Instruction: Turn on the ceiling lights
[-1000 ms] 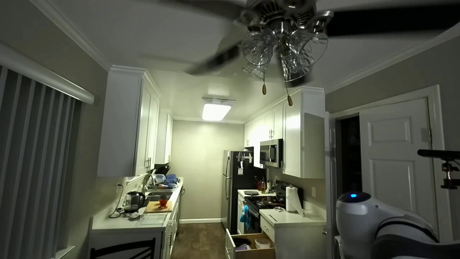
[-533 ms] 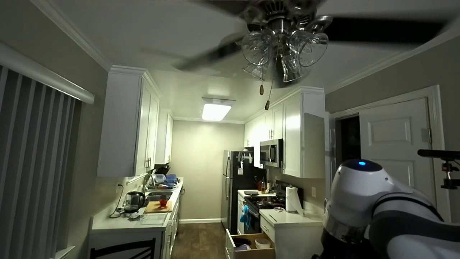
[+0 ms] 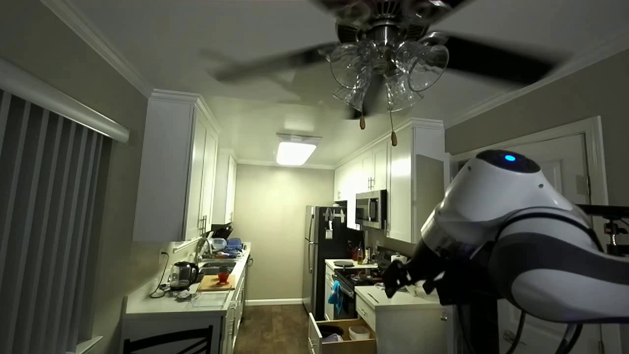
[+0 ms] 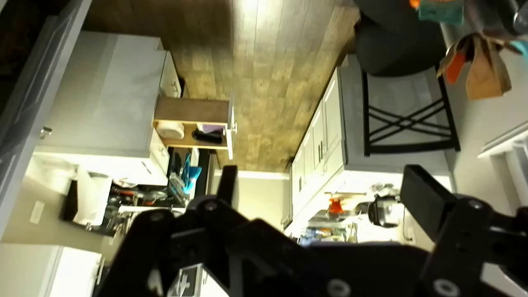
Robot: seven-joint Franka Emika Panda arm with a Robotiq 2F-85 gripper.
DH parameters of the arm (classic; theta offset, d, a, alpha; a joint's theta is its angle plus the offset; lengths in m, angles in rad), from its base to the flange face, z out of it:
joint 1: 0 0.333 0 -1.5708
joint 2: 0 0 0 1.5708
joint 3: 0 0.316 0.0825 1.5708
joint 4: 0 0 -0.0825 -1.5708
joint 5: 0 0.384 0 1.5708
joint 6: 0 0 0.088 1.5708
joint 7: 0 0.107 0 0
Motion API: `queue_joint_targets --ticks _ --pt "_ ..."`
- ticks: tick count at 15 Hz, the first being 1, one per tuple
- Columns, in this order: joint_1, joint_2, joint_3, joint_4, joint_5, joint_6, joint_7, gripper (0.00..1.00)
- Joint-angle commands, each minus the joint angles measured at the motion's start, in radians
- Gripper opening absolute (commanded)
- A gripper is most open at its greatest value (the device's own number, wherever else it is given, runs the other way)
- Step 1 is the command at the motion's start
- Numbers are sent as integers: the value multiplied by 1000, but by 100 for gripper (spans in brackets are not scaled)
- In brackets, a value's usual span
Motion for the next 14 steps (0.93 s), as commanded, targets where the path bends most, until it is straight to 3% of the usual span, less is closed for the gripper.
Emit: queue_joint_targets --ticks 1,7,8,10,14 --pt "-106 17 67 145 -110 9 124 100" --pt "-285 -3 168 285 -316 14 351 100" --pt "-205 14 130 266 -282 -12 292 100" --pt "-243 15 152 288 -314 -13 329 100" --pt "-253 15 157 292 -319 -13 335 100"
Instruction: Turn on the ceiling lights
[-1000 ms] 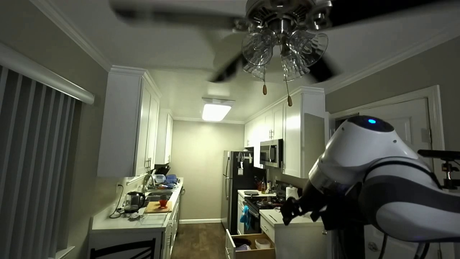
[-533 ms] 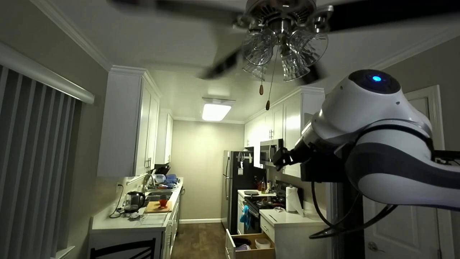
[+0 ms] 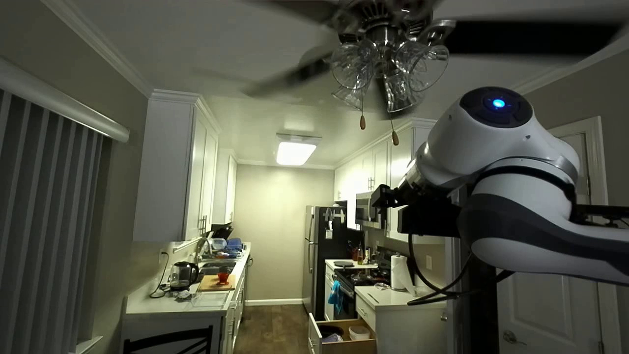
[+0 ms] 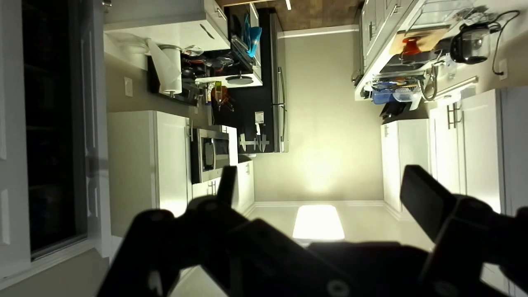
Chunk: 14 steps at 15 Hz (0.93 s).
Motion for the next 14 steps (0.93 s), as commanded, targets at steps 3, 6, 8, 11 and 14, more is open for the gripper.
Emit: queue_joint_targets --ticks 3,6,8,11,14 --pt "0 5 -6 18 -53 1 42 100" --pt "-107 36 10 171 -180 24 107 100" --pt "-166 94 30 284 -253 27 142 100" --pt "-229 189 69 413 -328 -8 152 100" --pt "-261 288 101 504 -392 -38 152 100"
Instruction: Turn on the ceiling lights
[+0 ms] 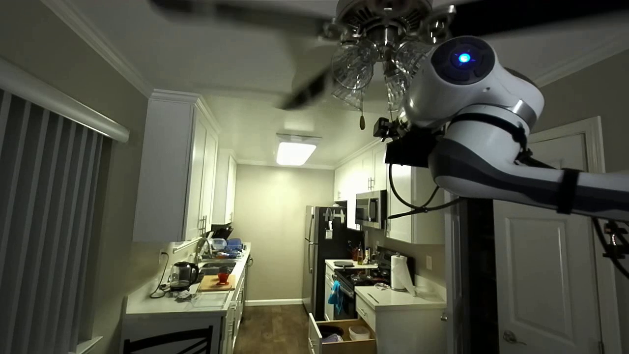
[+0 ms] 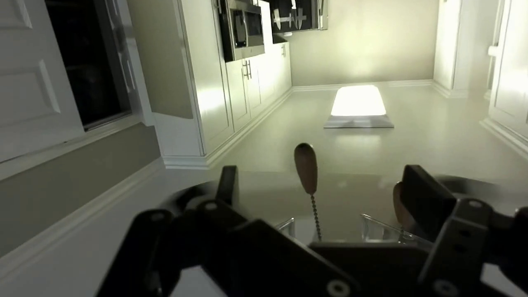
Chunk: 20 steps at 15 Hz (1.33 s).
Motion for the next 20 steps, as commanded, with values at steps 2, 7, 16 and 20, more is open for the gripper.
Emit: queue_joint_targets --ticks 2,7,16,20 --pt "4 189 45 160 -116 -86 28 100" --pt "165 275 -8 178 -208 -176 38 100" --pt "215 329 -6 218 -256 -201 29 100" --pt "371 408 -75 249 -365 -276 27 100"
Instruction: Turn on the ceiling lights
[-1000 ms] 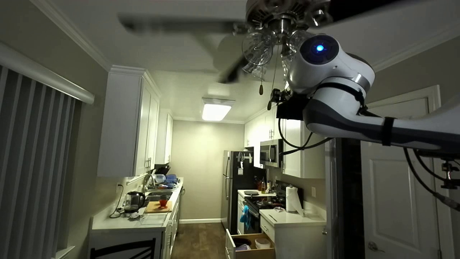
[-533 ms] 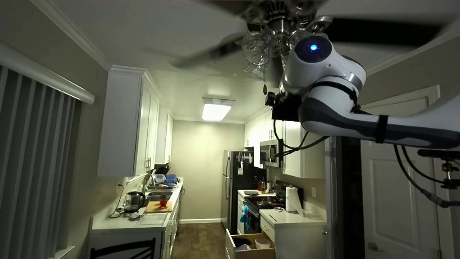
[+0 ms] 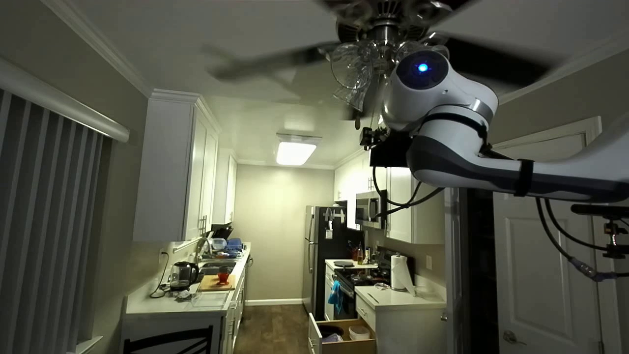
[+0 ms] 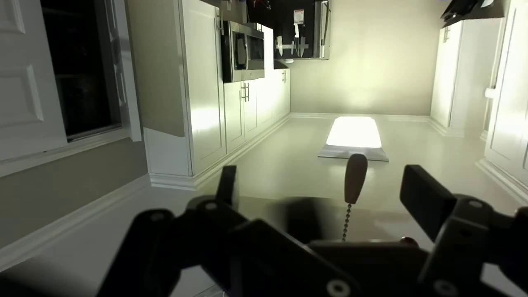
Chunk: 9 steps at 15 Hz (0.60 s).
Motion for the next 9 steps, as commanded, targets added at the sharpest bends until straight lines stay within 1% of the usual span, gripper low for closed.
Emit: queue_joint_targets --ticks 1,3,6,9 --pt "153 102 -73 63 -99 -74 15 100" --pt "226 134 -132 85 -126 -102 18 100" --pt "322 173 -221 131 -166 -114 27 100" --pt "391 216 -277 200 -214 -117 15 100"
